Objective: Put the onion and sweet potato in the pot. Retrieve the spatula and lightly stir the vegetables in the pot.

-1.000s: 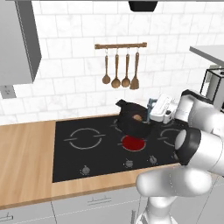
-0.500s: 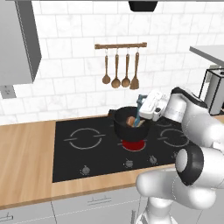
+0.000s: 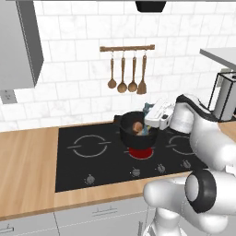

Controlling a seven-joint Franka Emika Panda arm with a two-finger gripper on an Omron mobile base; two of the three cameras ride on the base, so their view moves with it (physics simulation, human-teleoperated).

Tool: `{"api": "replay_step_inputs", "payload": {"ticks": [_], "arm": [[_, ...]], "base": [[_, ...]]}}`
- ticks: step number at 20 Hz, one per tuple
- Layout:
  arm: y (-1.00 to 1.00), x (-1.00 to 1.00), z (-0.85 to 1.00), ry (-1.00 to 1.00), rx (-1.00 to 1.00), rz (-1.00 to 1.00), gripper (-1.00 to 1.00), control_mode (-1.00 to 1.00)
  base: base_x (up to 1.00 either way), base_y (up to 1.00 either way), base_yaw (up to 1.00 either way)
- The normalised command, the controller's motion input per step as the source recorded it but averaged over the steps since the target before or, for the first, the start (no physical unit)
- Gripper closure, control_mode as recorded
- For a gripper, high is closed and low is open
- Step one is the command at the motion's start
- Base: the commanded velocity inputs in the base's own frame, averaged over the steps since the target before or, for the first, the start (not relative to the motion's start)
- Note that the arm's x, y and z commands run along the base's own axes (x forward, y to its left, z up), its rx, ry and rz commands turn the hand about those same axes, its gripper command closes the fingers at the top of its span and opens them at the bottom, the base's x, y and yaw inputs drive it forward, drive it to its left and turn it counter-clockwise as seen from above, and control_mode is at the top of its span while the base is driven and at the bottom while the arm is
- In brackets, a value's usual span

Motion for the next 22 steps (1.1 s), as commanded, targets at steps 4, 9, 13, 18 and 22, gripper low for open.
{"api": "replay_step_inputs", "payload": {"ticks": [4, 9, 13, 18, 22], "arm": [[0.00, -0.51, -0.05, 0.29, 0.09, -0.07, 1.00, -1.00], [-0.02, -0.19, 0.31, 0.13, 0.05, -0.10, 1.00, -1.00], [0.00, 0.11, 0.71, 0.00, 0.00, -0.14, 1.00, -1.00], [-0.02, -0.20, 0.22, 0.00, 0.00, -0.14, 1.00, -1.00], [0.00, -0.69, 0.00, -0.02, 0.00, -0.08, 1.00, -1.00]], "base": [[0.00, 0.00, 0.00], [0.00, 0.00, 0.00], [0.00, 0.00, 0.00], [0.00, 0.00, 0.00], [0.00, 0.00, 0.00]]}}
